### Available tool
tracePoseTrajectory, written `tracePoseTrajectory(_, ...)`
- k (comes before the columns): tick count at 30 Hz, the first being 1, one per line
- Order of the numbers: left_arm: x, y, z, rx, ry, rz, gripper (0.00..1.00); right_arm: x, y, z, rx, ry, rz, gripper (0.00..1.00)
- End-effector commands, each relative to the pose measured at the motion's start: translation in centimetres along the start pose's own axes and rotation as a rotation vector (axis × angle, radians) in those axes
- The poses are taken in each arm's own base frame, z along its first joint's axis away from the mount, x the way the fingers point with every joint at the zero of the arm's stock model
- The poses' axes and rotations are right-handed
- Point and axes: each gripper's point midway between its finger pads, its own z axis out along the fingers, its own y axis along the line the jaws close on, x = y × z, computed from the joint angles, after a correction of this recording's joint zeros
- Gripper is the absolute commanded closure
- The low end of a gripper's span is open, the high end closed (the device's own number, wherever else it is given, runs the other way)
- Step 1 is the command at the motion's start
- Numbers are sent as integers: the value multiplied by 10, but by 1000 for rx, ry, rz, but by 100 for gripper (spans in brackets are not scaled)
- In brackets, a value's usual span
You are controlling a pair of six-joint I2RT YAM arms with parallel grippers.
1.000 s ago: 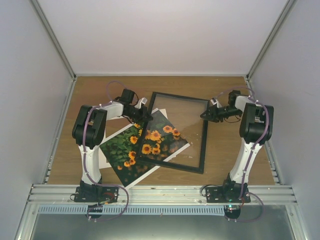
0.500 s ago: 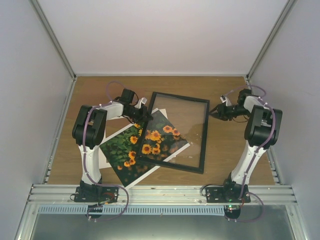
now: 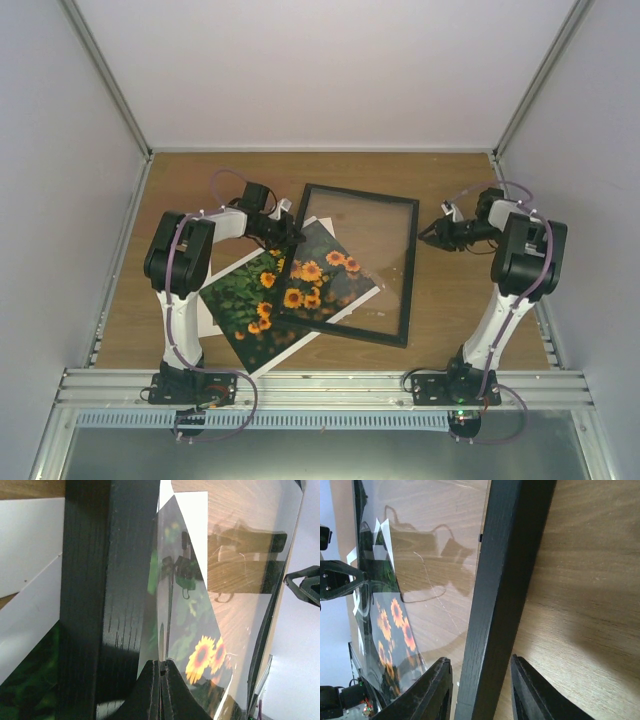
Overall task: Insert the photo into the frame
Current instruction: Place the photo frame item in the photo frame.
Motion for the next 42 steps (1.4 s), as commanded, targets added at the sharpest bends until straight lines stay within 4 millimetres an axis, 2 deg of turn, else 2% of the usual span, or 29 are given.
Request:
tracePoseTrajectory(1,-10,-13,-7,5,-73,15,100,2,-3,11,0,6,-3,66)
tracePoseTrajectory(8,-11,-12,-9,-22,-98,7,100,12,1,22,-32,40,14,70)
tracePoseTrajectory(15,-11,-10,-10,-45,-104,29,100,11,7,22,-47,34,4,64)
tracePoseTrajectory(22,-12,-12,-11,-50,-110,45,100,12,7,22,18,42,-34,46)
tracePoseTrajectory(28,-6,-12,-10,-48,-103,39,100,13,8,26,95,51,-74,46)
tracePoseTrajectory(31,-6,-12,-10,-54,-107,40,100,10,1,26,163,46,-73,48)
tracePoseTrajectory(37,-8,-10,-12,-74,-122,48,86,10,-10,28,222,48,-59,54)
tracePoseTrajectory(42,-9,-15,-16,-93,-136,89,58,10,-12,29,227,51,-54,54)
